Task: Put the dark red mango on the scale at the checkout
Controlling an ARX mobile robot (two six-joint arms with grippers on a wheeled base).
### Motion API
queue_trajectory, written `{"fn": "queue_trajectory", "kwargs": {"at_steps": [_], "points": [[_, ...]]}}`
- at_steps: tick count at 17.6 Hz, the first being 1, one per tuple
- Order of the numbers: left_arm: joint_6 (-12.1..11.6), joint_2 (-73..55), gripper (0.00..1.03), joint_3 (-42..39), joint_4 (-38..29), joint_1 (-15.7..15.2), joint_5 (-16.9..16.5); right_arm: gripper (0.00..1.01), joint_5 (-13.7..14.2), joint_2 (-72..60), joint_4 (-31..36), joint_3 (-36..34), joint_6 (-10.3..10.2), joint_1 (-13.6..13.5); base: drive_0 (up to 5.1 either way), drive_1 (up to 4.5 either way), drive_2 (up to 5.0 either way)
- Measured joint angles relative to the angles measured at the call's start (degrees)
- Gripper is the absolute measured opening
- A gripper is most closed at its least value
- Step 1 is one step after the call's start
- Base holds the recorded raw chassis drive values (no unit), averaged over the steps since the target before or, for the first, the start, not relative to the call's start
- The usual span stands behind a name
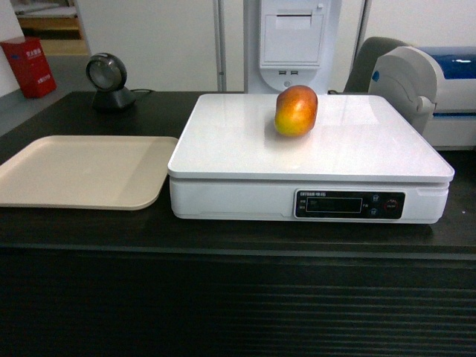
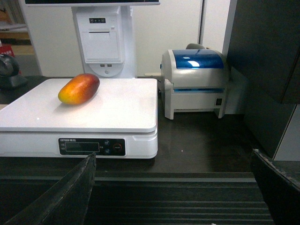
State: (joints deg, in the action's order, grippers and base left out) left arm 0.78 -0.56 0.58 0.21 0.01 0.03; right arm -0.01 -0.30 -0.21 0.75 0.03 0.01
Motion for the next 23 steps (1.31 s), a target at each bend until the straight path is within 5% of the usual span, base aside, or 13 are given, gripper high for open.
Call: {"fn": "queue_trajectory", "kwargs": {"at_steps": [23], "points": [[0.00,0.00,0.98,0.00,-0.02,0.00,-0.02,0.98,0.02,0.00,-0.04,0.00,-0.02,0.00,0.0,0.00,0.0]]}}
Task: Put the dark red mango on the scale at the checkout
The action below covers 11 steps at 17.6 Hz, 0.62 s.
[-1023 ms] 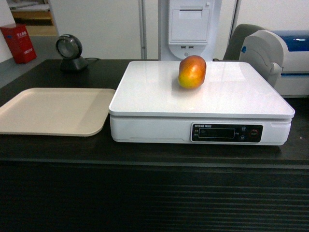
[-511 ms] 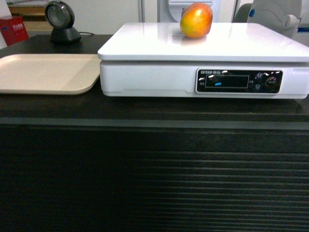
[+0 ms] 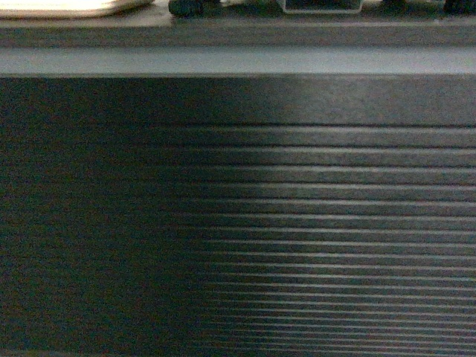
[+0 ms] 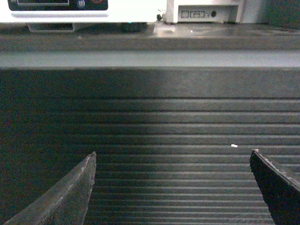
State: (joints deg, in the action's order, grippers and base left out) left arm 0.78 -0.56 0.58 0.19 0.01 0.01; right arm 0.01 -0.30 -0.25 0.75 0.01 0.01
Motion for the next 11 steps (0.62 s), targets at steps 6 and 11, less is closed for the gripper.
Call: {"fn": "queue_trajectory", "kwargs": {"at_steps": [6,11], "points": [[0.00,-0.02,0.98,0.00,0.07,0.00,0.00,0.98,-0.07,0.00,0.04,0.00,0.09,0.00,0.0,0.00,0.0],[0.00,-0.02,0.98,0.00,0.24,0.00,0.04,0.98,-0.07,0.00,-0.13,0.00,0.00,0.00,0.0,0.00,0.0]]}}
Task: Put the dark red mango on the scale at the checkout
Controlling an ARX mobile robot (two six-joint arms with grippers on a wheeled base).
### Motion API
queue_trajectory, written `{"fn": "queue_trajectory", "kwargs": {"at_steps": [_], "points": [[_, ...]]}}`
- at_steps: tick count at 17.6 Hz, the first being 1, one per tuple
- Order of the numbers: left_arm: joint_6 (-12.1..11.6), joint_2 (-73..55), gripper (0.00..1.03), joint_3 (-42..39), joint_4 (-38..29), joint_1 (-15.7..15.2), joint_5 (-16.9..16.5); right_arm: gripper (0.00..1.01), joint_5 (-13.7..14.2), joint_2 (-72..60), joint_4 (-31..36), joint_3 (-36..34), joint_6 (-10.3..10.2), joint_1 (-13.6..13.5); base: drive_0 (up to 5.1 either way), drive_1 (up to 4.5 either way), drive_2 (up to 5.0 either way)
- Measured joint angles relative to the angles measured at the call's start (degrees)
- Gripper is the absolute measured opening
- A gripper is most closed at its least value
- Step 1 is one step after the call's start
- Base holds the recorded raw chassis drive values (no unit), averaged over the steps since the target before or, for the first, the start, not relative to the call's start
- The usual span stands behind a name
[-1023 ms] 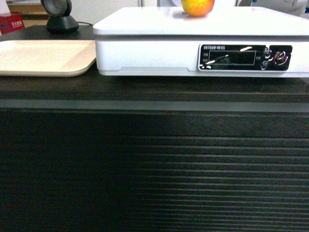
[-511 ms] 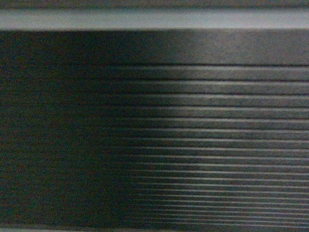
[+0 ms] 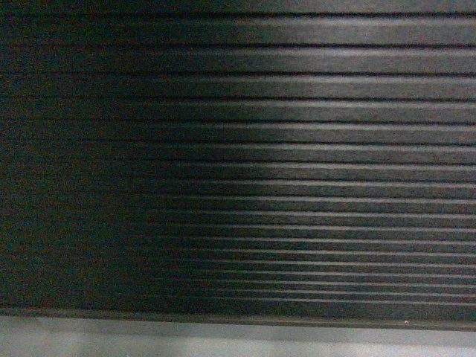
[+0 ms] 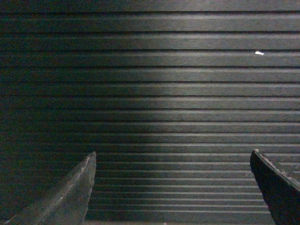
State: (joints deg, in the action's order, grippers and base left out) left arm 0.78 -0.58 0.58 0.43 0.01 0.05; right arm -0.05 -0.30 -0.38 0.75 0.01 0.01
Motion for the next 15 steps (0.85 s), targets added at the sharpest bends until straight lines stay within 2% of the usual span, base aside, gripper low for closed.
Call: {"fn": "queue_trajectory", "kwargs": {"at_steps": [15], "points": [[-0.09,0.00,0.98,0.00,-0.09,0.00,-0.04,0.98,0.04,0.00,0.09,0.00,0.02,0.00,0.0,0.00,0.0]]}}
